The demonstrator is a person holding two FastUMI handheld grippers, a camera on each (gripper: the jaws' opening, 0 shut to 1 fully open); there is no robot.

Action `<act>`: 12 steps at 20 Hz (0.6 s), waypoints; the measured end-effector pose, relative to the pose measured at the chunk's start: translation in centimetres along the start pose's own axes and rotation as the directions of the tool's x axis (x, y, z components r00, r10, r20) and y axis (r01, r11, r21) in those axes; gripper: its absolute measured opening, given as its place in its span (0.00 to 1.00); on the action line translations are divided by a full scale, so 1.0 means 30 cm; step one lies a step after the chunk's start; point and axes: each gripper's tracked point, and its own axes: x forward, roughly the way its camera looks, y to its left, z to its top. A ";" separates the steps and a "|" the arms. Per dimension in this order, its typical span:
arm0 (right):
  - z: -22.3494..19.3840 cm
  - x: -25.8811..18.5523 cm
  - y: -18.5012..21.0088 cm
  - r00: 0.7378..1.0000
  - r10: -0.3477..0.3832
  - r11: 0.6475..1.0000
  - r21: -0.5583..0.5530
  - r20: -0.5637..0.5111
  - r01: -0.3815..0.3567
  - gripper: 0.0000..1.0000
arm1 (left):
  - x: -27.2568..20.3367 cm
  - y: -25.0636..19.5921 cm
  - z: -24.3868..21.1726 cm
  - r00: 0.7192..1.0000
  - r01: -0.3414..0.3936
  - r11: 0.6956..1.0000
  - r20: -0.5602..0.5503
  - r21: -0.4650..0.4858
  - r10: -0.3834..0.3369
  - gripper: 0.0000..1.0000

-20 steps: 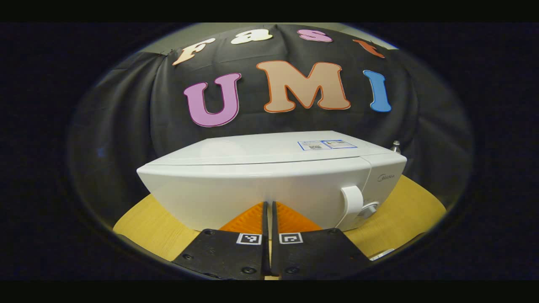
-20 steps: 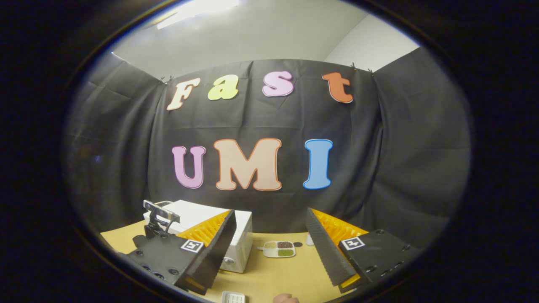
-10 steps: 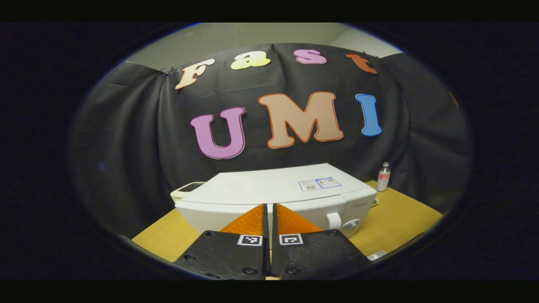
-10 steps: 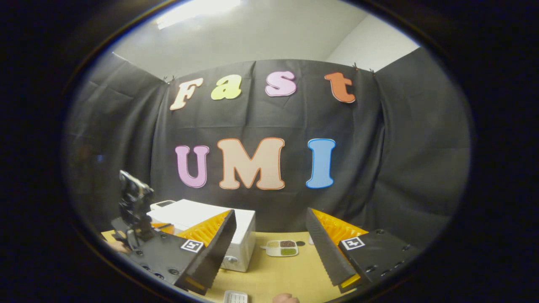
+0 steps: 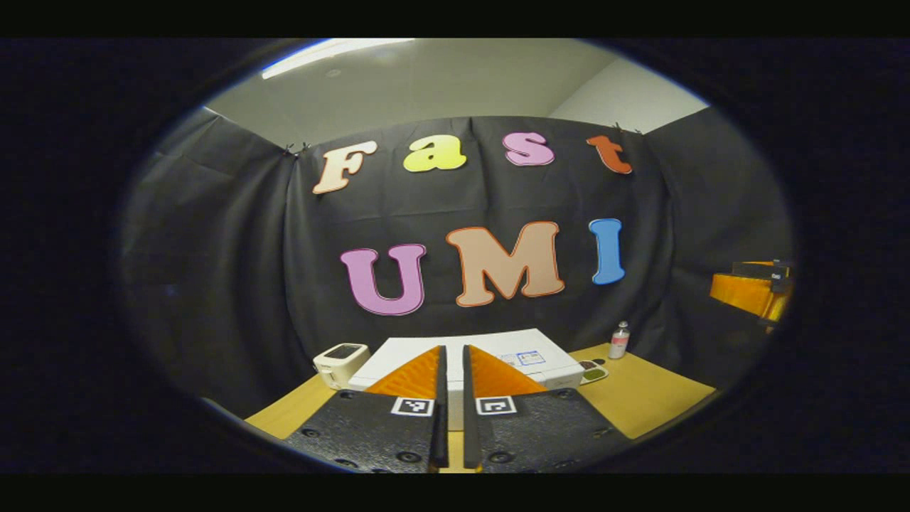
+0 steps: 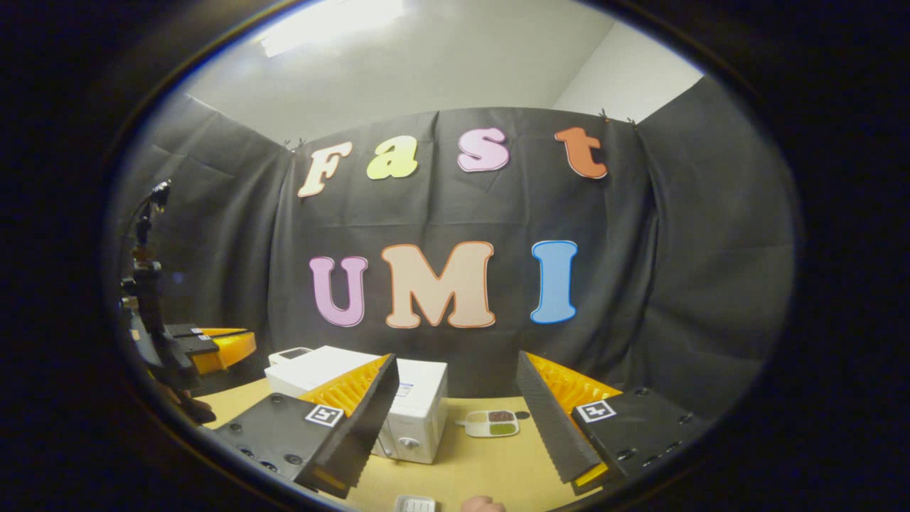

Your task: Open the microwave oven with the left hand, put the food in, and close the microwave oven.

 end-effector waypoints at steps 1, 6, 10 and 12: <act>0.001 -0.005 0.003 1.000 0.003 1.000 0.003 0.002 -0.003 0.96 | -0.025 0.012 0.015 1.000 -0.006 1.000 0.009 0.017 0.006 0.49; 0.018 -0.038 0.010 1.000 0.007 1.000 -0.007 0.013 -0.007 0.96 | -0.117 0.019 0.023 1.000 0.013 1.000 -0.002 -0.003 -0.013 1.00; 0.016 -0.063 0.018 1.000 0.012 1.000 -0.009 0.013 -0.012 0.96 | -0.156 0.016 0.058 1.000 0.020 0.999 -0.001 -0.029 -0.020 1.00; 0.009 -0.071 0.029 1.000 0.018 1.000 -0.015 0.005 -0.018 0.96 | -0.167 0.021 0.063 1.000 0.018 1.000 0.002 -0.007 -0.018 0.97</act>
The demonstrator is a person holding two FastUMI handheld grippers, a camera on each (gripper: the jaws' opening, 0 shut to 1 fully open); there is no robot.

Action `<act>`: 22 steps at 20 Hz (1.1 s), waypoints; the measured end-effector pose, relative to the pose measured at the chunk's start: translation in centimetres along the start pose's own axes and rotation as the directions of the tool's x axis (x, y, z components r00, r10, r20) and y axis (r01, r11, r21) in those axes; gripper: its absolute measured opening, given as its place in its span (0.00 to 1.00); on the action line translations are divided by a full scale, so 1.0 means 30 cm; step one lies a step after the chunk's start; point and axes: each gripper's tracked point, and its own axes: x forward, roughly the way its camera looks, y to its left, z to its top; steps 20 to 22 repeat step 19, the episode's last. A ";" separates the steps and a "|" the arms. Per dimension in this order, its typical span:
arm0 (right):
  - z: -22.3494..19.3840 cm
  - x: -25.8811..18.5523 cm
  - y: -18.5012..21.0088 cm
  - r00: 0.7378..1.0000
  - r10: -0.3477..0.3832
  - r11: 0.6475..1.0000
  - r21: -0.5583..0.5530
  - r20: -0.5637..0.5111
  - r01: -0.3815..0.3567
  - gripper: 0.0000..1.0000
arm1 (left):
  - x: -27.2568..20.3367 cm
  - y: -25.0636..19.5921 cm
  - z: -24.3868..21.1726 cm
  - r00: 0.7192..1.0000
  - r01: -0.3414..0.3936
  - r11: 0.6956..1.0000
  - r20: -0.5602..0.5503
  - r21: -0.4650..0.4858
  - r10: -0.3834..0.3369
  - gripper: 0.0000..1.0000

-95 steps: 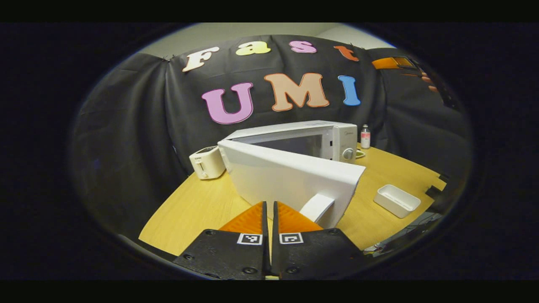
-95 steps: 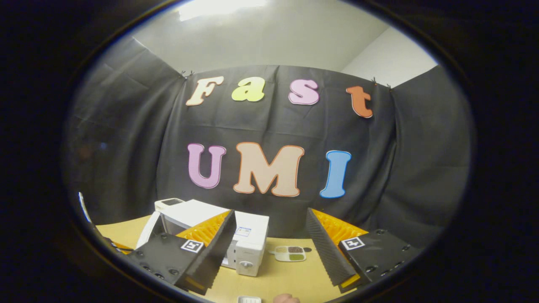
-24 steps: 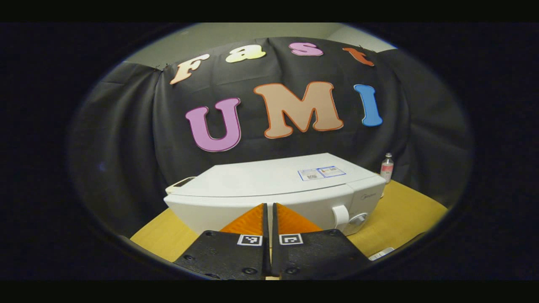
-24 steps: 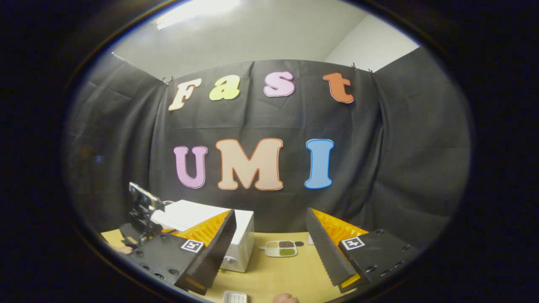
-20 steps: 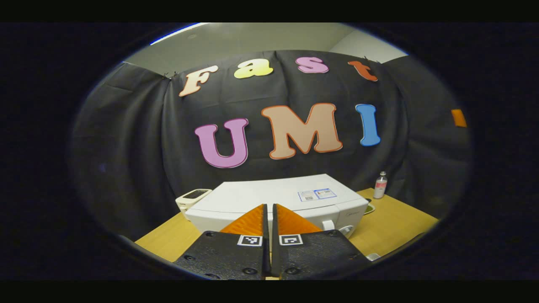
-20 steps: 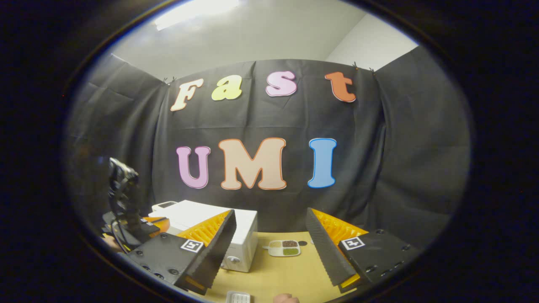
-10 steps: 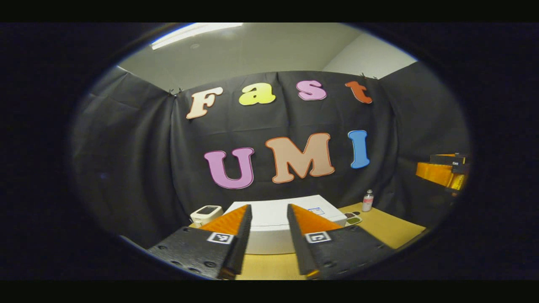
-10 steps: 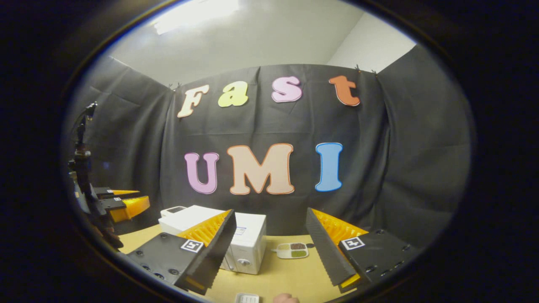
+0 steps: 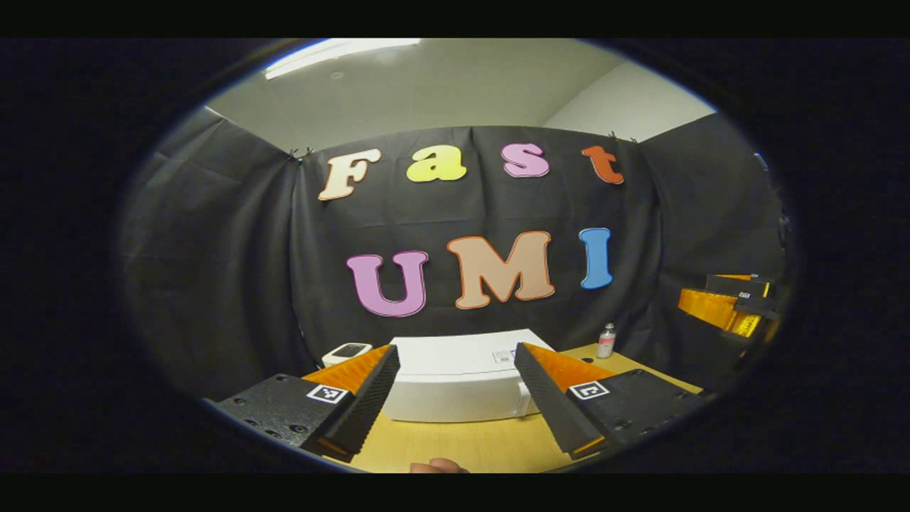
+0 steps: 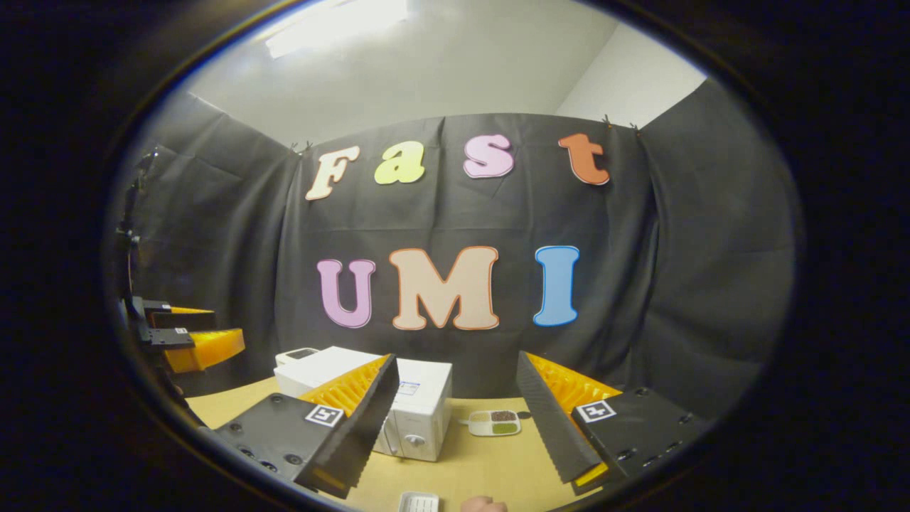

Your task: Open the microwave oven with the left hand, put the food in, and close the microwave oven.

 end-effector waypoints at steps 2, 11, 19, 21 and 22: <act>-0.004 -0.009 0.010 1.000 0.003 1.000 0.003 -0.003 -0.003 1.00 | -0.009 -0.015 -0.002 1.000 0.011 1.000 0.000 -0.004 -0.011 0.97; -0.003 -0.016 -0.006 1.000 -0.002 1.000 0.017 -0.005 0.002 0.96 | -0.015 -0.045 -0.010 1.000 0.028 0.999 -0.009 -0.028 -0.028 1.00; -0.006 -0.011 -0.016 1.000 -0.011 1.000 0.013 -0.007 0.011 0.96 | -0.006 -0.064 -0.006 0.999 0.041 0.999 -0.004 -0.022 -0.042 0.97; -0.006 -0.011 -0.016 1.000 -0.011 1.000 0.013 -0.007 0.011 0.96 | -0.006 -0.064 -0.006 0.999 0.041 0.999 -0.004 -0.022 -0.042 0.97; -0.006 -0.011 -0.016 1.000 -0.011 1.000 0.013 -0.007 0.011 0.96 | -0.006 -0.064 -0.006 0.999 0.041 0.999 -0.004 -0.022 -0.042 0.97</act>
